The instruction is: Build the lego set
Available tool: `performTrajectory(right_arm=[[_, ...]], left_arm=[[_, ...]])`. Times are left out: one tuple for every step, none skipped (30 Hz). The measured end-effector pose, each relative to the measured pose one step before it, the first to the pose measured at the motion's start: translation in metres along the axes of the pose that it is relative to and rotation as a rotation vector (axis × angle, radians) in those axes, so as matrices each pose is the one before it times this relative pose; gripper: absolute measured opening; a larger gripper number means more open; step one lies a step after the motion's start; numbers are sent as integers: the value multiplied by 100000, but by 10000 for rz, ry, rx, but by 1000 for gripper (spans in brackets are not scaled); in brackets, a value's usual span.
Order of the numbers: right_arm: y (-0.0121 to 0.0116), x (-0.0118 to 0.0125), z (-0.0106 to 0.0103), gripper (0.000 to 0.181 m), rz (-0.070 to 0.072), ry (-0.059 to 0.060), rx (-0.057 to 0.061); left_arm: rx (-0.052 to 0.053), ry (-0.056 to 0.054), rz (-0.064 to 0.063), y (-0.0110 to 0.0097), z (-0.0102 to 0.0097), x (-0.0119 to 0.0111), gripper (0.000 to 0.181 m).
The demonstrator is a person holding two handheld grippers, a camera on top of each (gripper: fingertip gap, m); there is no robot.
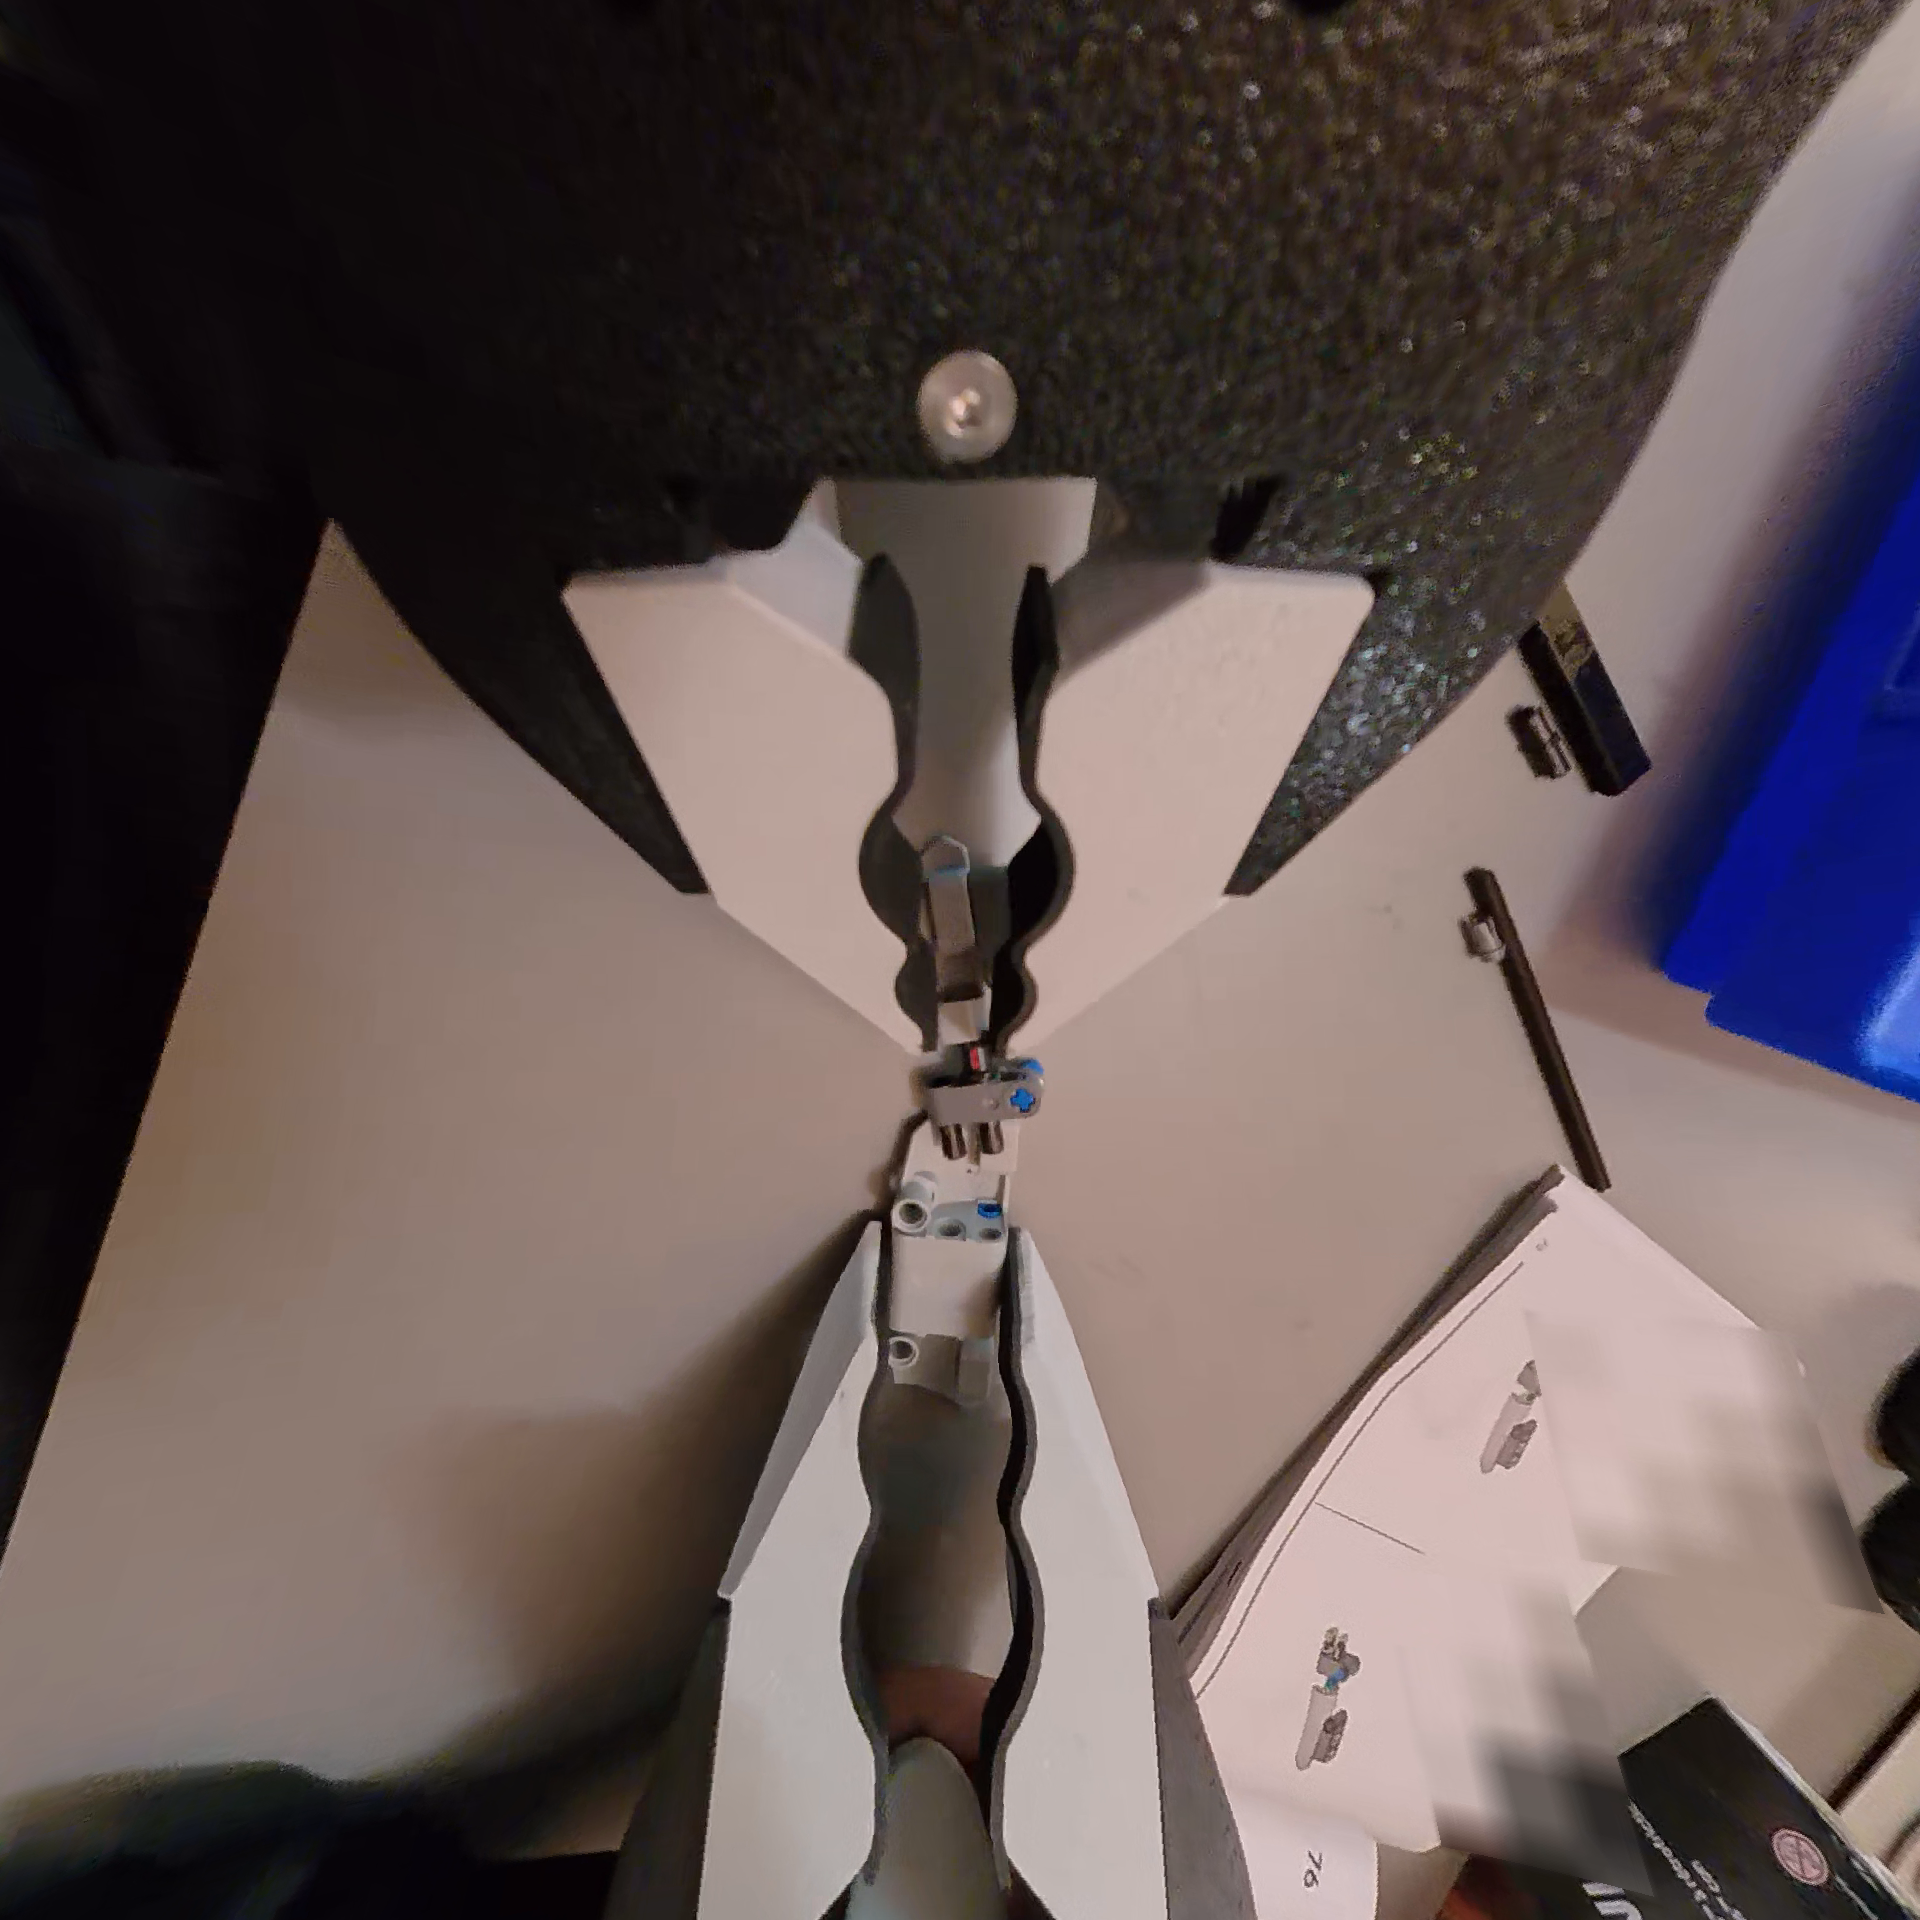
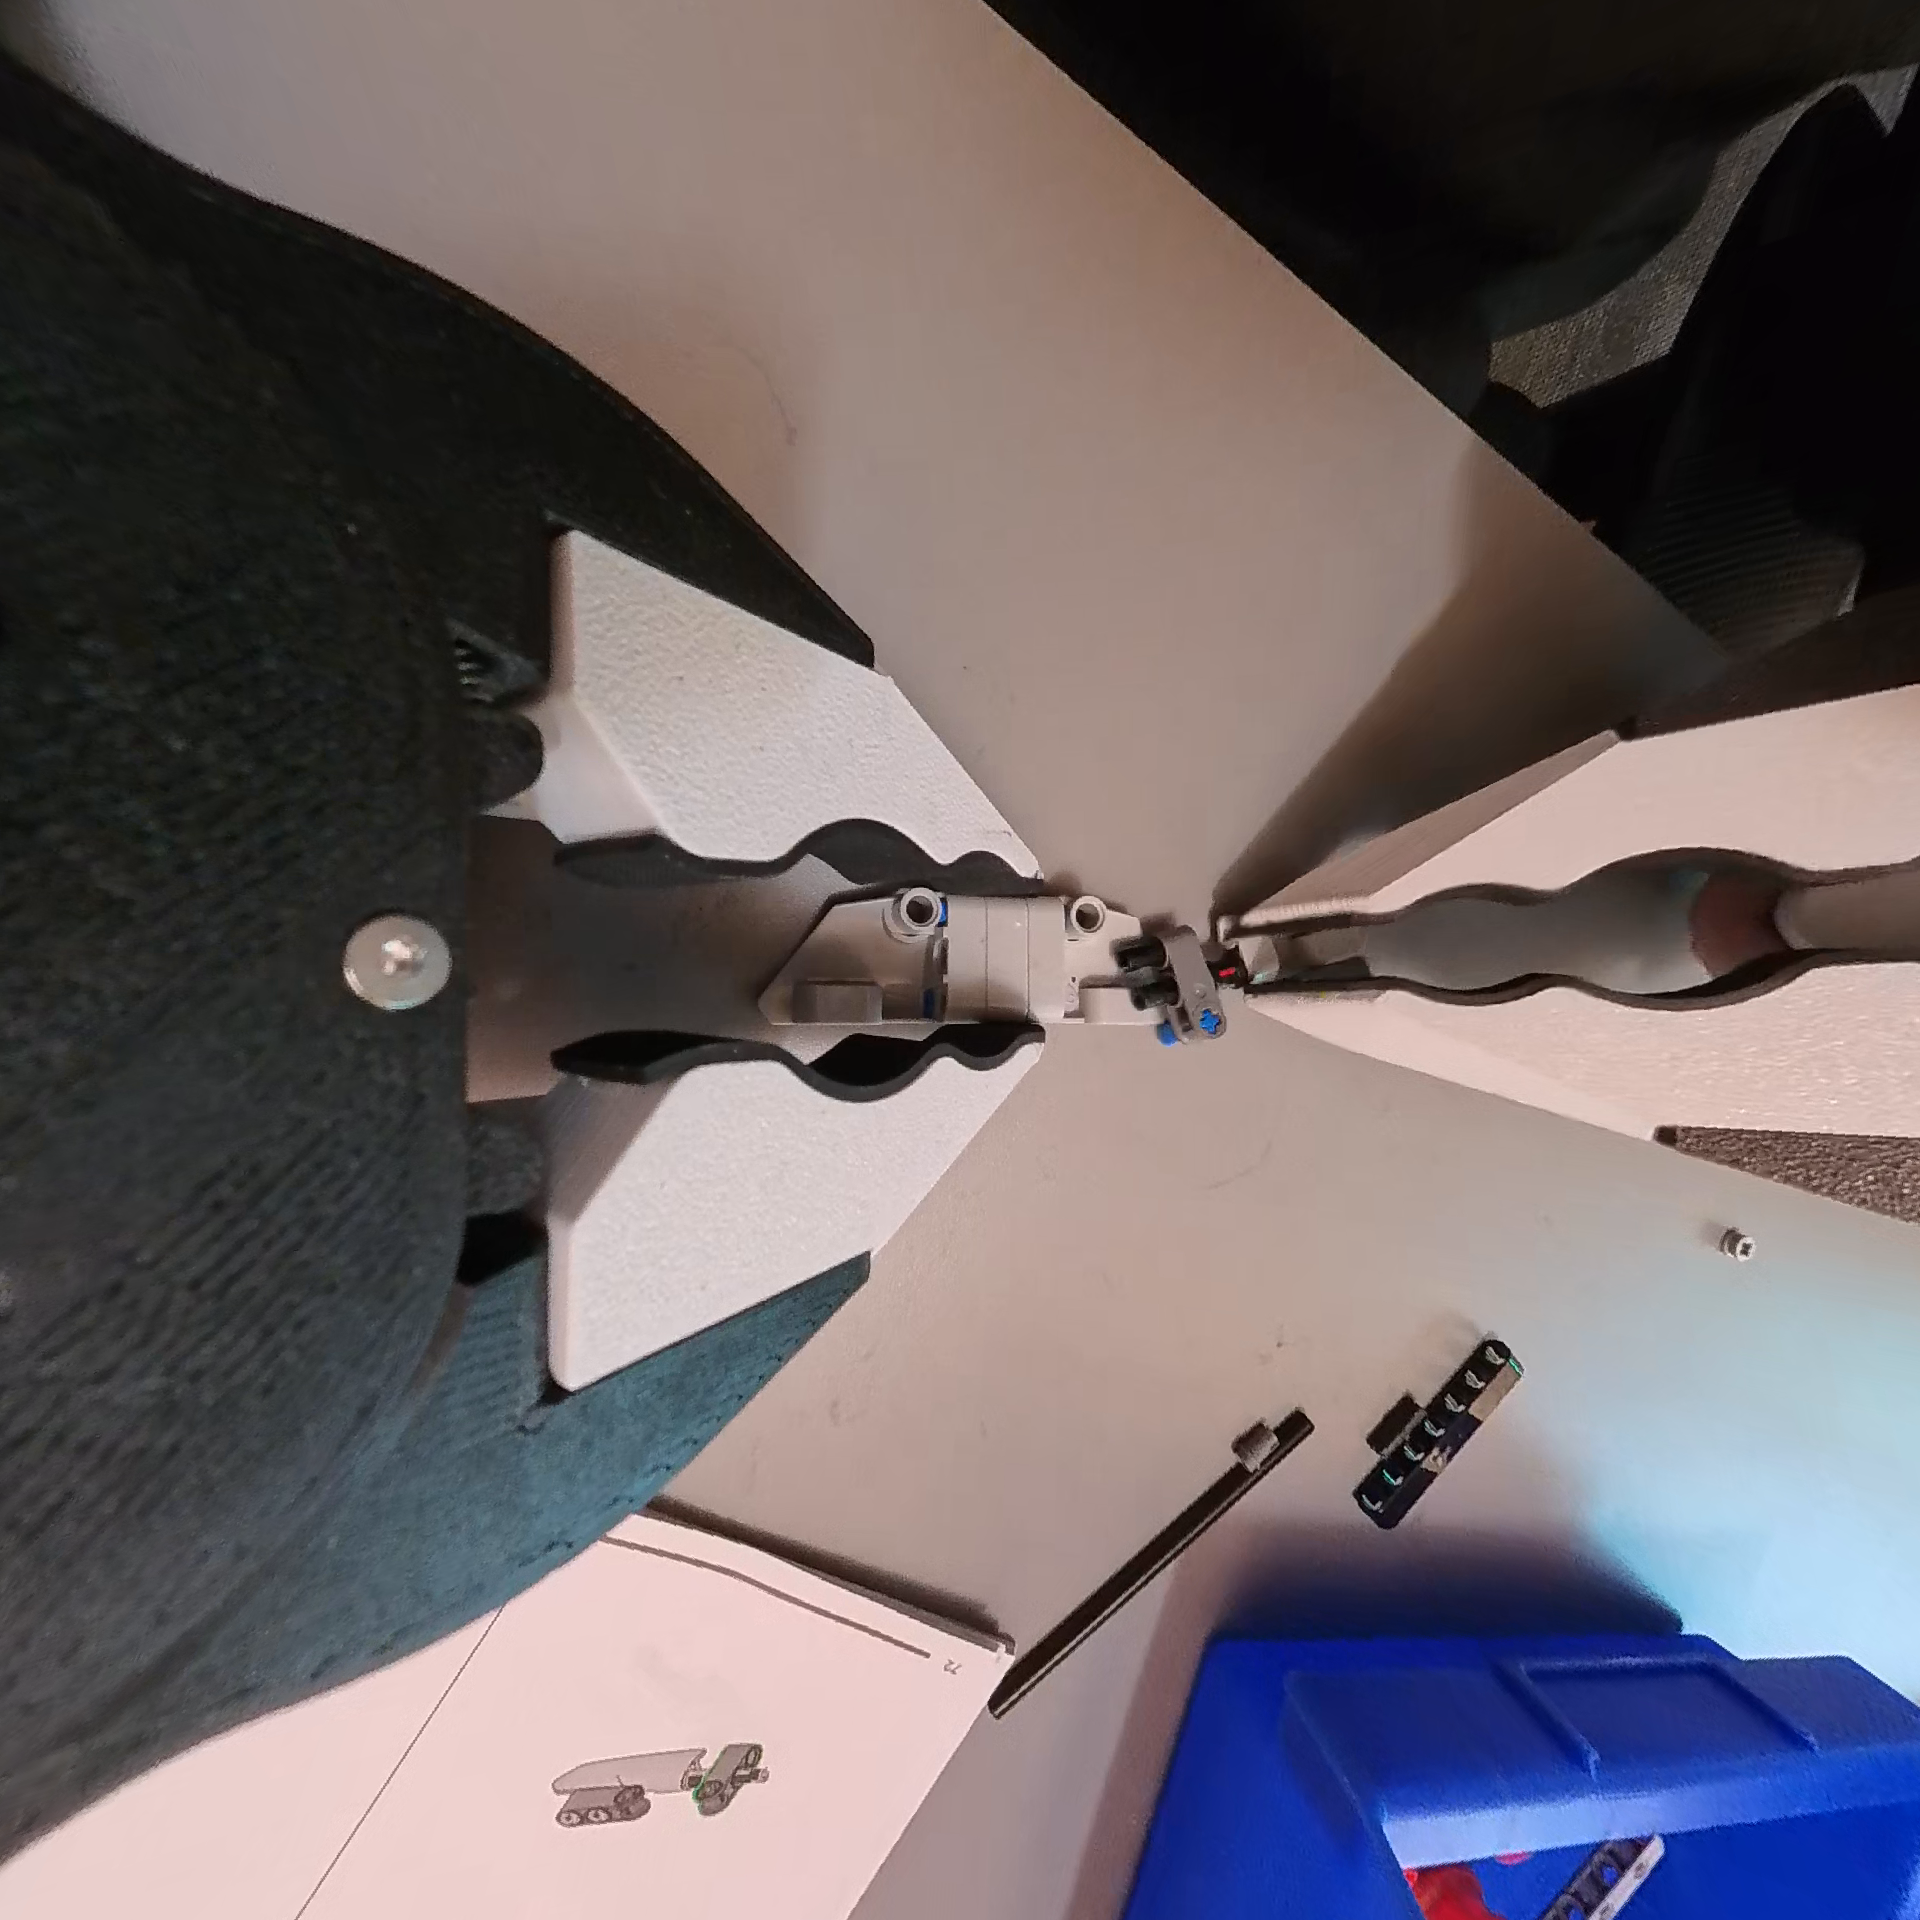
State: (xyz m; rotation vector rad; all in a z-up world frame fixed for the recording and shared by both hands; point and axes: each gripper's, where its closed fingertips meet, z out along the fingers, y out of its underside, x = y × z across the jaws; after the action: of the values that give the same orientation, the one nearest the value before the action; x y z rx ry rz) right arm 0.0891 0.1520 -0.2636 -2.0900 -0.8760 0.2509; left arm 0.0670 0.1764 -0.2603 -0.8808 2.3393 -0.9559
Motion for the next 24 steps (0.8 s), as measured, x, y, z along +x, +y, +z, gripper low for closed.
performTrajectory(right_arm=[[0,-5,-2,23,-5,4,-1],[0,2,-2,23,-9,7,-1],[11,4,2,23,-11,8,-3],[-2,-3,-1,23,-6,5,1],[1,1,0,23,0,0,0],[-5,4,9,23,10,-7,1],[-8,4,0,23,23,-16,2],[-3,-1,-5,23,29,-23,2],[5,3,2,23,26,-20,2],[-12,6,4,23,16,-13,1],[15,-3,-2,23,-3,2,-2],[-7,8,1,23,-23,20,0],[1,-8,4,23,-29,26,-1],[-5,8,0,23,-24,19,-2],[6,-13,3,23,-9,7,0],[-7,7,-4,23,4,-4,0],[1,1,2,23,7,-6,0],[0,0,0,23,0,0,0],[-1,-1,-4,23,-13,12,0],[0,-2,5,23,-23,24,0],[-11,14,9,23,-12,30,-4],[-14,8,15,23,-4,25,-4],[-4,13,8,23,4,12,-4],[-11,7,9,23,36,-7,-2]], left_arm=[[-46,19,7,-25,60,-64,7],[-95,40,19,51,89,-35,7],[-189,60,23,226,147,4,9],[-16,65,21,-22,54,-1,9],[10,46,71,-43,28,-7,8],[11,2,102,-32,41,-75,8],[30,-7,89,-53,28,-116,7],[36,44,87,-81,54,-44,7],[13,32,100,-73,66,-21,7],[15,-7,110,-107,106,-49,7],[21,52,84,-110,136,40,7],[-28,78,-4,-80,63,3,7],[-111,130,-98,1,-17,-33,7],[-89,155,-134,-83,-96,-110,7],[-21,151,-127,-224,-178,-160,7],[-79,295,-135,-196,-163,6,7],[-145,292,-123,-113,-111,2,7],[-150,249,-79,-62,-56,-51,7],[-173,319,-92,8,18,57,7],[-120,231,-114,-45,57,-22,7],[-79,151,-117,-93,103,-75,7],[-85,153,-65,-53,142,-19,7],[-110,108,-19,7,153,-18,7],[-133,66,-6,66,162,-67,7]])
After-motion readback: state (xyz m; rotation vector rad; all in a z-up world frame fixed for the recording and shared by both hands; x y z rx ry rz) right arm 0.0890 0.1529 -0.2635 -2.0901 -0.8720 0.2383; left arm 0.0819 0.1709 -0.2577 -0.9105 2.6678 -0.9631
